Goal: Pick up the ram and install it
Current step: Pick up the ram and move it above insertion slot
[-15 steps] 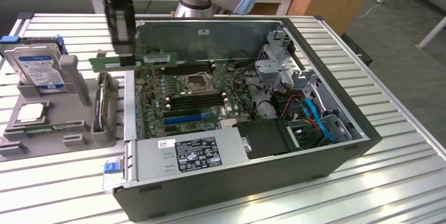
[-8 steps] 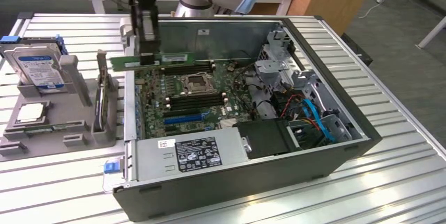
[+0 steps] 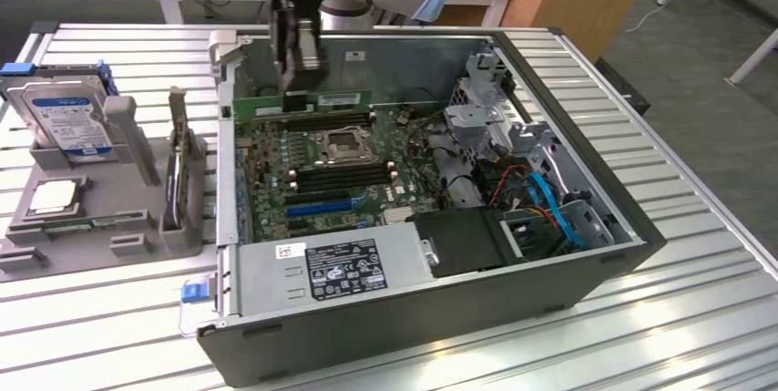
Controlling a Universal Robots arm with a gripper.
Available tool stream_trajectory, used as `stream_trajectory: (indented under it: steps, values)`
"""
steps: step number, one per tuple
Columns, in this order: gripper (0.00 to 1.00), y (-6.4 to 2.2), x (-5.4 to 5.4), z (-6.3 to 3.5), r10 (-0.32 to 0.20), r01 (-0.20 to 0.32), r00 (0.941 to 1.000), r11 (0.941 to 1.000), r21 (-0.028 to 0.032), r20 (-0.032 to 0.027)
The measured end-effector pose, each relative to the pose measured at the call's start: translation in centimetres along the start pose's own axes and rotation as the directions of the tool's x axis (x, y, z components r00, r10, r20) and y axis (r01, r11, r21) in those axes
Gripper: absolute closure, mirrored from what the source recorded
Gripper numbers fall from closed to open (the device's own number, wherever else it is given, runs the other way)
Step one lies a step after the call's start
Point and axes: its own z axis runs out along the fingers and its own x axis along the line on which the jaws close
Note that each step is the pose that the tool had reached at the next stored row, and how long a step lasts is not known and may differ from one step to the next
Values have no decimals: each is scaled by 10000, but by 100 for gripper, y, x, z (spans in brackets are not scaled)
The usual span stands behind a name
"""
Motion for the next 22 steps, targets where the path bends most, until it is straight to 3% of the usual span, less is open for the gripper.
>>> stream_trajectory:
  steps: [13, 22]
  values:
    - [87, -527, 47, -15, -159, 159, 9999, 9999, -5, -3]
    - [87, -531, 48, -16, -171, 171, 9999, 9999, -4, -4]
